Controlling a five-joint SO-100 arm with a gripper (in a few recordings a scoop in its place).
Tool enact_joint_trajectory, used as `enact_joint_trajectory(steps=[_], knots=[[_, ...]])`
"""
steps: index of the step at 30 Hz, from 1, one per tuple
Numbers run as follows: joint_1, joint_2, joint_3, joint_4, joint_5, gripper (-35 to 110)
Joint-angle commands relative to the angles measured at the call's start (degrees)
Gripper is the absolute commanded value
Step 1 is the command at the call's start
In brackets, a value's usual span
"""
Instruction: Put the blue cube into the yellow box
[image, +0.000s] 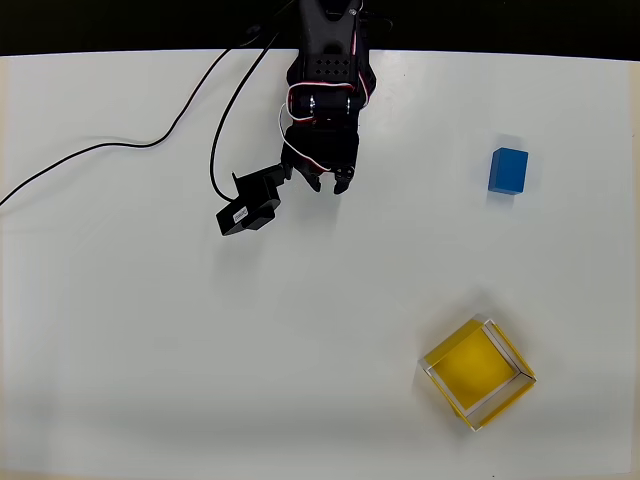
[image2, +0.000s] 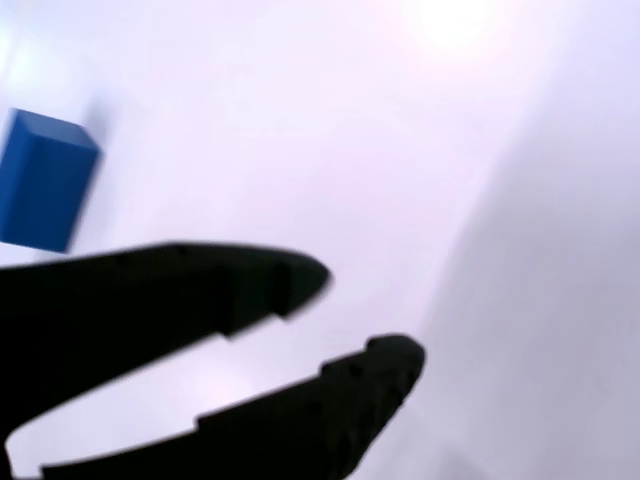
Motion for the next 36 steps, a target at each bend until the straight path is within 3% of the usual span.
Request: enact_joint_trajectory(steps=[1,14,25,36], knots=[[-4.04,-4.39,-12.30,-1.23,4.22,21],[-15.91,-30.41,-40.25,2.11,18.28,25],[-24.52,-54.67,-63.54,5.71,29.00,37],[-39.20,-72.25,-74.44,7.29,44.03,38]])
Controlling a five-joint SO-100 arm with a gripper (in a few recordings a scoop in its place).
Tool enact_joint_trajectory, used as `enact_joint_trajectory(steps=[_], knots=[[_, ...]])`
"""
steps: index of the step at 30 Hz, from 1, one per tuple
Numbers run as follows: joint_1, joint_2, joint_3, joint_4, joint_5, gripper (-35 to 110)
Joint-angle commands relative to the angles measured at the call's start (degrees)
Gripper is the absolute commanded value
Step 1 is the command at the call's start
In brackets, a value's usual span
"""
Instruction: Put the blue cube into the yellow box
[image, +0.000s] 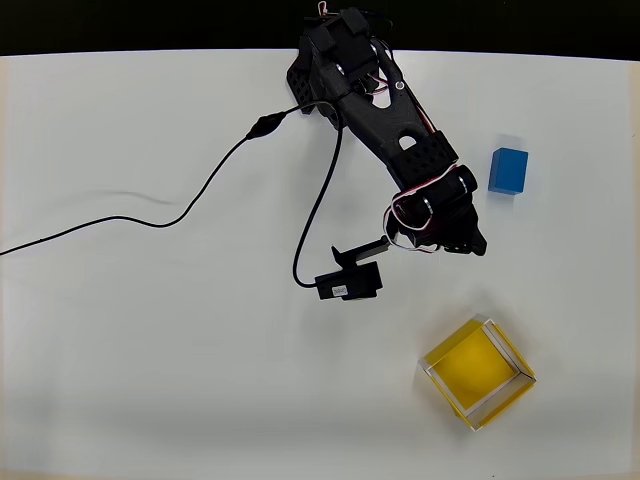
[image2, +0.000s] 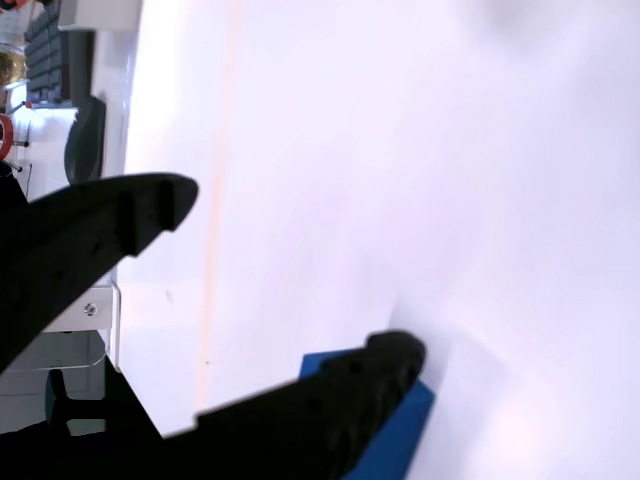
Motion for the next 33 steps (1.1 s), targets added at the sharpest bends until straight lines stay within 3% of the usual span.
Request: enact_joint_trajectory(steps=[1,15,33], knots=[[-5.80,-1.14,-6.86,0.44,5.45,38],[-23.38,-15.38,-15.03,0.00,17.23,38],[-31.73,-26.28,-15.64,-0.26,21.09,38]])
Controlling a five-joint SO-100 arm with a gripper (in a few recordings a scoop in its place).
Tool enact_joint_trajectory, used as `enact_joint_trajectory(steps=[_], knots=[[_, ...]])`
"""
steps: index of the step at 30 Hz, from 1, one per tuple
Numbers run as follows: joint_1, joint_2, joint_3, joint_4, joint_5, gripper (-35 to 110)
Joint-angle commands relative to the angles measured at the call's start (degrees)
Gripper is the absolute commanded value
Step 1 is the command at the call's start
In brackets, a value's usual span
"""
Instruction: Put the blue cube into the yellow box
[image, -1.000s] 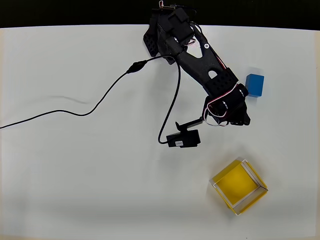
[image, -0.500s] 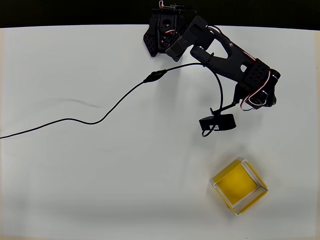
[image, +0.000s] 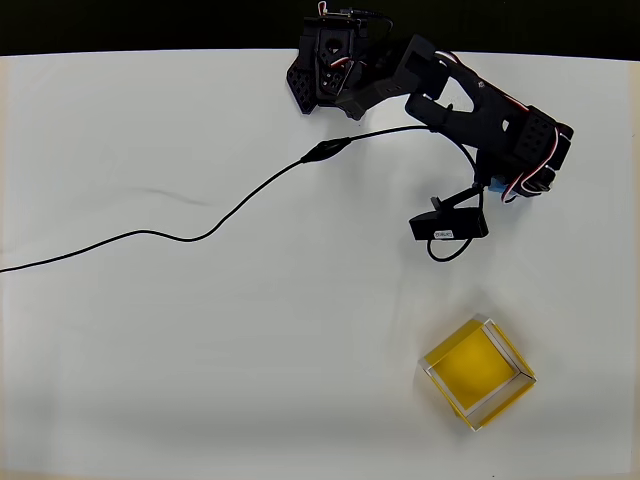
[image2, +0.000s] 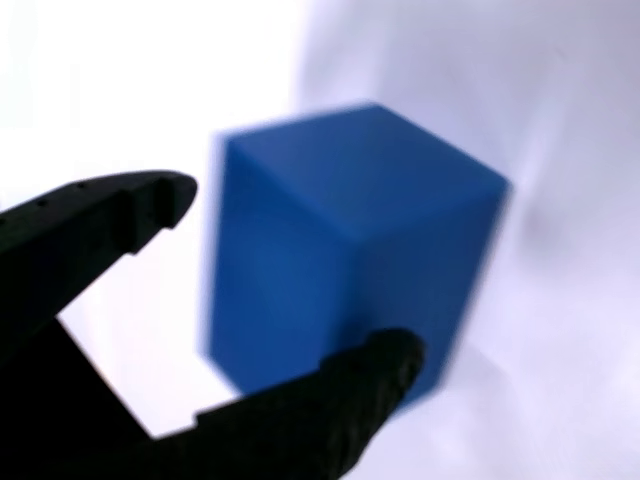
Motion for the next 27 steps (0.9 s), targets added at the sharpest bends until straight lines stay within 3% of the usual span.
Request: enact_joint_trajectory(steps=[1,20,27], knots=[[-2.02,2.02,-4.57,0.62,-0.18,37],[-2.37,-1.41,-4.57,-0.18,-8.88,16],[-0.70,0.44,-5.10,0.00,-13.27,15]])
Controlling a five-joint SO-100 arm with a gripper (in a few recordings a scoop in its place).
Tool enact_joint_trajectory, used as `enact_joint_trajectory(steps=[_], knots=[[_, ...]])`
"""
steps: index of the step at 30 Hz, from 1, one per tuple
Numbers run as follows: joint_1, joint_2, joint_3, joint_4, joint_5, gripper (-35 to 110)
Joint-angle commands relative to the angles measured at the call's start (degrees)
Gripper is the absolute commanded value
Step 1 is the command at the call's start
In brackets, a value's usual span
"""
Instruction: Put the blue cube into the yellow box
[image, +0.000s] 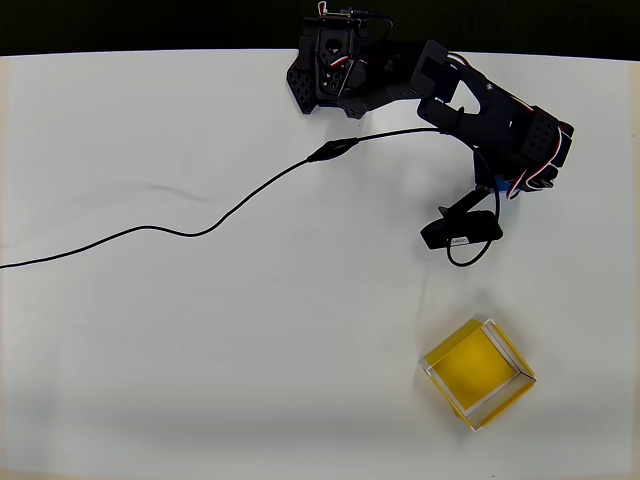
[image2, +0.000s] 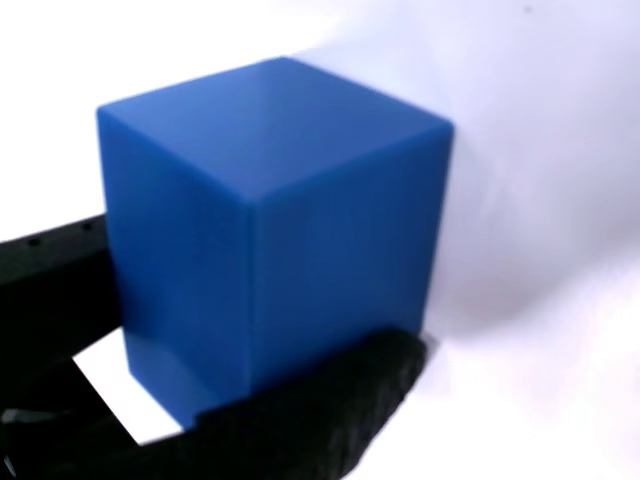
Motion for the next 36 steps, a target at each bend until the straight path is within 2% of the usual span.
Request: enact_joint_trajectory(steps=[1,11,21,36], knots=[[1.58,5.98,-4.66,0.88,-3.78,15],[11.69,17.05,-9.14,1.05,-17.84,14],[22.41,21.97,-16.00,-3.43,-32.08,14],[33.40,14.59,-23.64,-19.51,-46.85,15]])
